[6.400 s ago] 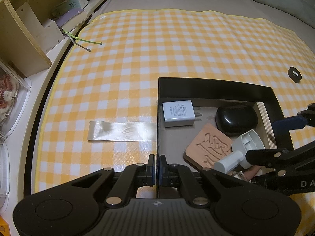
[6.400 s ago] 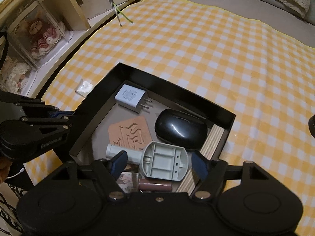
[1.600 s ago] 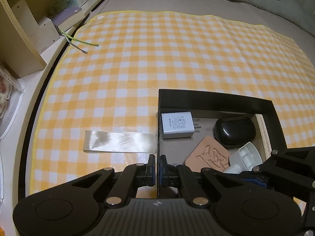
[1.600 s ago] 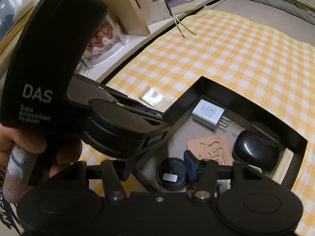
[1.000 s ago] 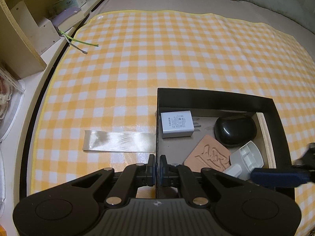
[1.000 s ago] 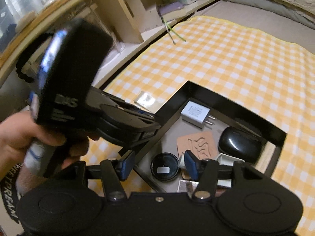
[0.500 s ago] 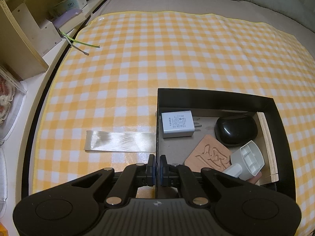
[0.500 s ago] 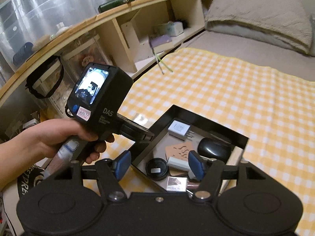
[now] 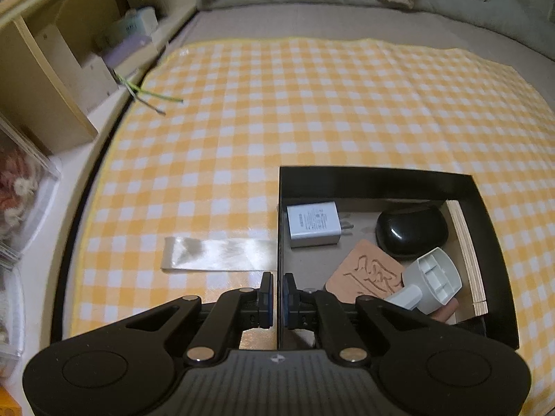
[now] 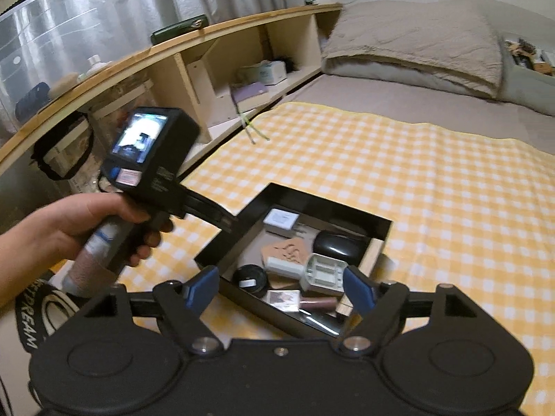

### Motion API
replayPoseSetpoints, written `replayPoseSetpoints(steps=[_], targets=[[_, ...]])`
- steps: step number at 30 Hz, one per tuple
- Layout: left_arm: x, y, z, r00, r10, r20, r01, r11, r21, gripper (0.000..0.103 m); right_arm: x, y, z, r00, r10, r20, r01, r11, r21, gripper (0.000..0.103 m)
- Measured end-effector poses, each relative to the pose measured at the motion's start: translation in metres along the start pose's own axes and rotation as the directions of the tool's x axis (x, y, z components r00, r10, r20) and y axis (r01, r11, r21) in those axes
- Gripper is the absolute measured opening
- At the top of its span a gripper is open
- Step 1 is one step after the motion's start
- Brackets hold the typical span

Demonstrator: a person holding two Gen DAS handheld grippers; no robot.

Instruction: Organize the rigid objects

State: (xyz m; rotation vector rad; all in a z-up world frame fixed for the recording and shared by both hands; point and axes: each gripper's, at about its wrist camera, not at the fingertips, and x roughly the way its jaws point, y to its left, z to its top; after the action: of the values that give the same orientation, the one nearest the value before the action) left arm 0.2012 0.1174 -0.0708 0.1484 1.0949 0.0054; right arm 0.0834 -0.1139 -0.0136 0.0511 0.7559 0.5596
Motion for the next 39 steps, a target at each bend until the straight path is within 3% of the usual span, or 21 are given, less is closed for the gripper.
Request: replayPoseSetpoints(steps=[2,7,9,13,14,18,22,27,32,39], targets=[[-0.009,0.001,-0.002,1.000,-0.005,0.022,0.005,1.000,0.005,0.031,-0.003,-0.001,-0.004,1.000,-0.021,0.012,0.021,1.000,0.003,0.081],[-0.036,-0.001,-0.012,0.994,0.009,0.112,-0.012,1.000,0.025,0.050,-0.010,-0.003,-0.011,0.998,-0.044,0.033,0.043,0.999,0.021,0.081],[-0.048,-0.003,-0.017,0.989,0.014,0.148,-0.020,0.999,0.040,0.068,-0.013,-0.003,-0.013,0.998,-0.051,0.043,0.050,0.998,0.027,0.081],[-0.074,-0.002,-0.029,0.974,0.020,0.224,-0.026,0.999,0.024,0.074,-0.017,-0.003,-0.017,0.996,-0.070,0.057,0.068,0.997,0.034,0.082],[-0.082,-0.003,-0.032,0.970,0.020,0.243,-0.026,0.999,0.019,0.081,-0.018,-0.002,-0.018,0.995,-0.075,0.061,0.073,0.997,0.035,0.082],[-0.108,-0.004,-0.045,0.945,0.032,0.325,-0.029,0.999,-0.014,0.094,-0.022,-0.001,-0.021,0.992,-0.098,0.084,0.096,0.995,0.034,0.092],[-0.130,-0.009,-0.062,0.906,0.087,0.414,-0.092,0.996,-0.008,0.095,-0.027,0.001,-0.025,0.985,-0.132,0.107,0.129,0.991,0.029,0.092],[-0.142,-0.017,-0.083,0.896,0.066,0.439,-0.066,0.998,-0.016,0.100,-0.031,-0.003,-0.030,0.977,-0.172,0.129,0.166,0.985,0.051,0.099],[-0.153,-0.027,-0.105,0.871,0.059,0.488,-0.070,0.997,0.005,0.102,-0.033,-0.005,-0.035,0.963,-0.222,0.151,0.215,0.975,0.061,0.100],[-0.158,-0.032,-0.121,0.861,0.059,0.505,-0.060,0.998,-0.015,0.103,-0.034,-0.004,-0.040,0.951,-0.253,0.176,0.249,0.967,0.043,0.102]])
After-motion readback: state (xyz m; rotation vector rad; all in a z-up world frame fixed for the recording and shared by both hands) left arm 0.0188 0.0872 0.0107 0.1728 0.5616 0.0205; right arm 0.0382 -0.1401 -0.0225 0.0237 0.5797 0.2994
